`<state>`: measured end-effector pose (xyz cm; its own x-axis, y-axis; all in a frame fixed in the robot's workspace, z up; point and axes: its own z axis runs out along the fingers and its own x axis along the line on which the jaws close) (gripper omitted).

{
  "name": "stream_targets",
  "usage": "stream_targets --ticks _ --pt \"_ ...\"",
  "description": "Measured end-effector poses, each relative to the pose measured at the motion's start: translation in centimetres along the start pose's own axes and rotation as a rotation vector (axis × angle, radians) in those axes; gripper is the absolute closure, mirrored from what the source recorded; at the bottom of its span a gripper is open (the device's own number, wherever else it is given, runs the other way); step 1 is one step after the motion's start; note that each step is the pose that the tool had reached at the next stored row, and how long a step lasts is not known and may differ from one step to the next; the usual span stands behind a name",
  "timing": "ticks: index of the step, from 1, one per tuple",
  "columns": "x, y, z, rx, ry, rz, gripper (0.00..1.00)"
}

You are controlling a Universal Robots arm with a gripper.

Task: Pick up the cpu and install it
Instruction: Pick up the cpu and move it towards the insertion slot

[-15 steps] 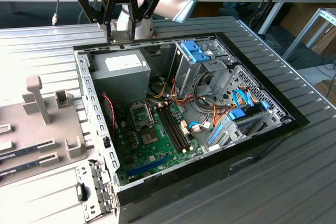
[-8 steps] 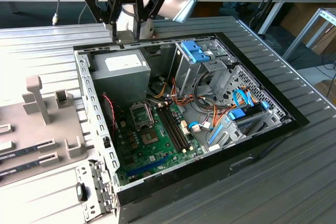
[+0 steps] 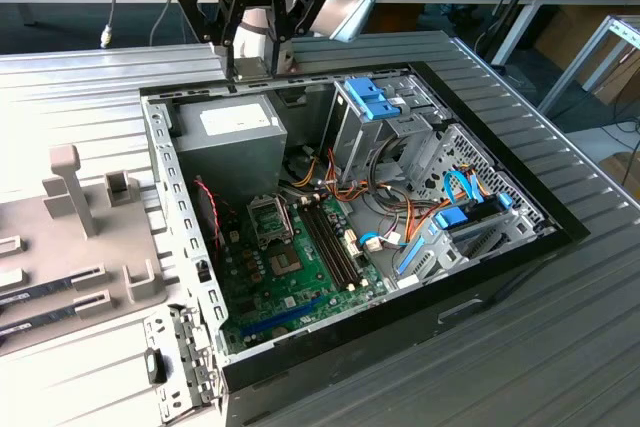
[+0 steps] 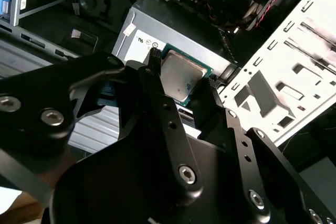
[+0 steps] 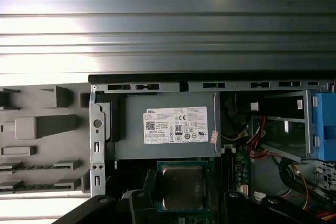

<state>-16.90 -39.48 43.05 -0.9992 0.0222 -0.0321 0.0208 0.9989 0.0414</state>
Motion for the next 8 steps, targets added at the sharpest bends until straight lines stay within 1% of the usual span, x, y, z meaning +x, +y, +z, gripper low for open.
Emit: stream_targets --ticks 4,8 --pt "-0.41 0.01 0.03 0.0000 -0.0001 0.000 0.53" --pt "-1.21 0.02 0.07 0.0000 0.0000 0.000 0.53"
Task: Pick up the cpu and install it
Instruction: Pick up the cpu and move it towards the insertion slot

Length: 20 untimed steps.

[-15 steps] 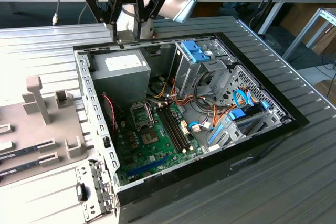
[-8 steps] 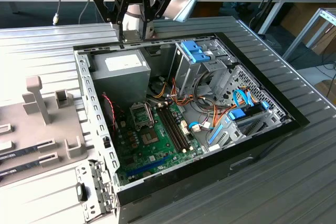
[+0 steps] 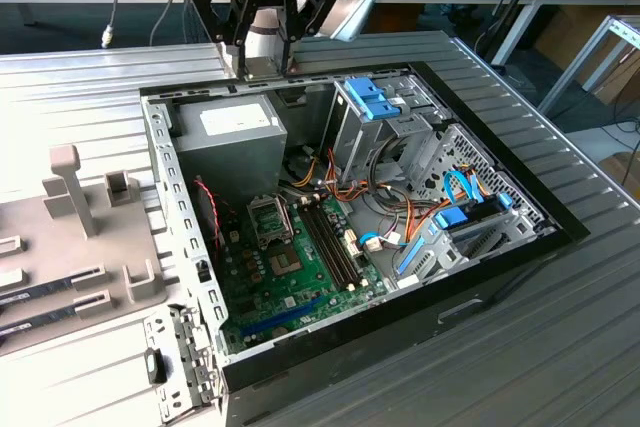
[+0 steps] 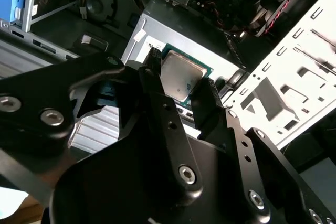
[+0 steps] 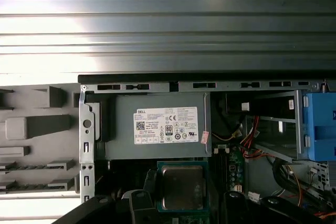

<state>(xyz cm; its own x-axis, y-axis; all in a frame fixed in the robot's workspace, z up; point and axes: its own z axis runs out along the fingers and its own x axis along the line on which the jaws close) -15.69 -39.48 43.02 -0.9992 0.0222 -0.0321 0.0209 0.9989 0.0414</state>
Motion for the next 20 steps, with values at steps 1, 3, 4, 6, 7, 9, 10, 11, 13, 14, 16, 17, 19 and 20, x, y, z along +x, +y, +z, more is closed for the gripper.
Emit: stream_targets --ticks 1,3,4,6,7,9,10,11,13,14,16,17,19,20 --pt "-0.22 0.00 0.02 0.0000 0.0000 0.000 0.53" --pt "-0.62 0.01 0.04 0.0000 0.0000 0.000 0.53" --pt "-0.79 0.01 0.05 0.0000 0.0000 0.000 0.53" --pt "-1.07 0.02 0.06 0.0000 0.0000 0.000 0.53" --pt "-1.18 0.02 0.07 0.0000 0.0000 0.000 0.53" --pt "-1.42 0.03 0.09 0.0000 0.0000 0.000 0.53" --pt "-1.52 0.03 0.09 0.0000 0.0000 0.000 0.53" --pt "-1.71 0.03 0.11 0.0000 0.0000 0.000 0.53" --pt "-1.91 0.04 0.12 0.0000 0.0000 0.000 0.53" --pt "-2.04 0.04 0.13 0.0000 0.0000 0.000 0.53" --pt "-2.24 0.04 0.14 0.0001 0.0000 0.000 0.53" --pt "-2.36 0.05 0.15 0.0000 0.0000 0.000 0.53" --pt "-2.57 0.05 0.16 0.0000 0.0000 0.000 0.53" --pt "-2.70 0.05 0.17 0.0000 0.0000 0.000 0.53"
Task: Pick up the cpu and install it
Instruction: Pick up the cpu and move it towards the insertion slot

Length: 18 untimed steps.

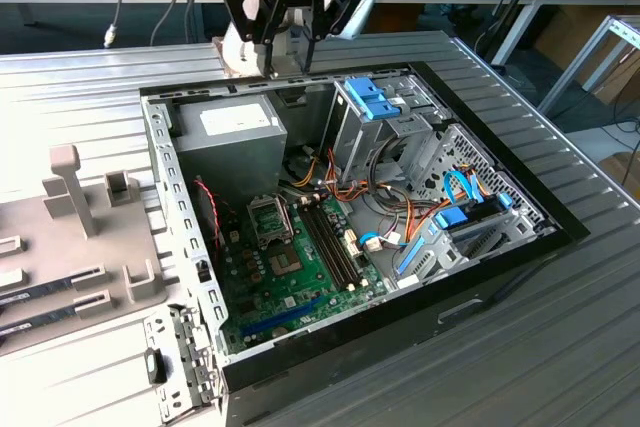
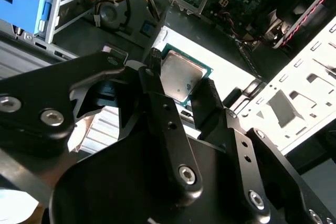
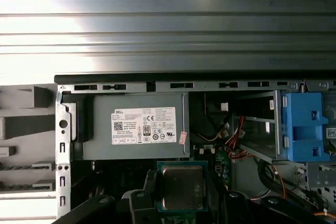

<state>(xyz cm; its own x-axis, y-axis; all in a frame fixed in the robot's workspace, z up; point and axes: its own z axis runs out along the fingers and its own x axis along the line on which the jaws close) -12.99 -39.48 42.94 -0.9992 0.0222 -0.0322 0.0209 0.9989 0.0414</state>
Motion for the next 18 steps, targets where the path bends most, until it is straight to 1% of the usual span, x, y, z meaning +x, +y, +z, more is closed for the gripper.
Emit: stream_targets --ticks 3,7,9,10,18 --pt "-0.37 0.01 0.03 0.0000 0.0000 0.000 0.53" --pt "-1.10 0.02 0.08 0.0000 0.0000 0.000 0.53" --pt "-1.30 0.03 0.09 0.0000 0.0001 0.000 0.53" --pt "-1.55 0.03 0.11 -0.0001 0.0000 0.000 0.53" --pt "-2.74 0.05 0.19 0.0000 0.0000 0.000 0.53"
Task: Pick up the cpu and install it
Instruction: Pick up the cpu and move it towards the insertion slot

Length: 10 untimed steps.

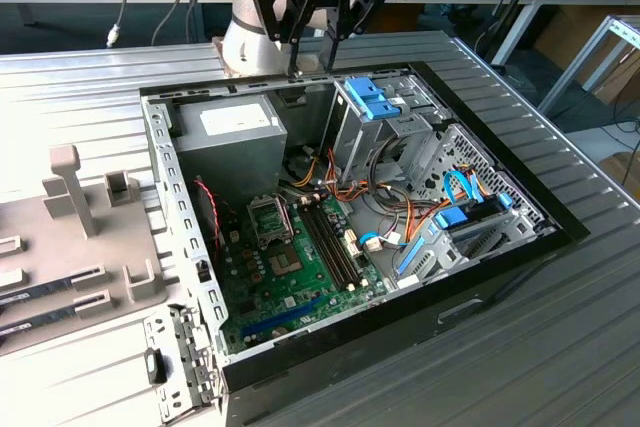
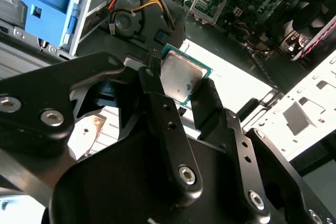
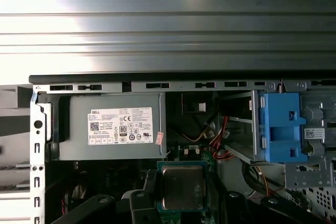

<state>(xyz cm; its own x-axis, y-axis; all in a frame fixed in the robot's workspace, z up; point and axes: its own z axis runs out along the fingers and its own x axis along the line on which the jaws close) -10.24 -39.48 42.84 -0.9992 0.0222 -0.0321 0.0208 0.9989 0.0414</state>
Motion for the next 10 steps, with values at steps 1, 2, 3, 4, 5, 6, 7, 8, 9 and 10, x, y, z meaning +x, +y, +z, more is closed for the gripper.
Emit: stream_targets --ticks 1,2,3,4,5,6,7,8,9,10 --pt "-0.15 0.00 0.01 -0.0001 0.0000 0.000 0.53" --pt "-0.28 0.00 0.02 0.0000 -0.0001 0.000 0.53" --pt "-0.56 0.01 0.04 0.0000 0.0000 0.000 0.53" --pt "-0.70 0.01 0.05 0.0001 0.0000 0.000 0.53" --pt "-1.02 0.02 0.07 0.0000 0.0000 0.000 0.53" --pt "-1.16 0.02 0.08 0.0000 0.0000 0.000 0.53" --pt "-1.27 0.03 0.09 0.0000 0.0000 0.000 0.53" --pt "-1.47 0.03 0.10 0.0000 0.0000 0.000 0.53" --pt "-1.59 0.03 0.11 0.0000 0.0000 0.000 0.53" --pt "-1.76 0.03 0.12 0.0000 0.0000 0.000 0.53"
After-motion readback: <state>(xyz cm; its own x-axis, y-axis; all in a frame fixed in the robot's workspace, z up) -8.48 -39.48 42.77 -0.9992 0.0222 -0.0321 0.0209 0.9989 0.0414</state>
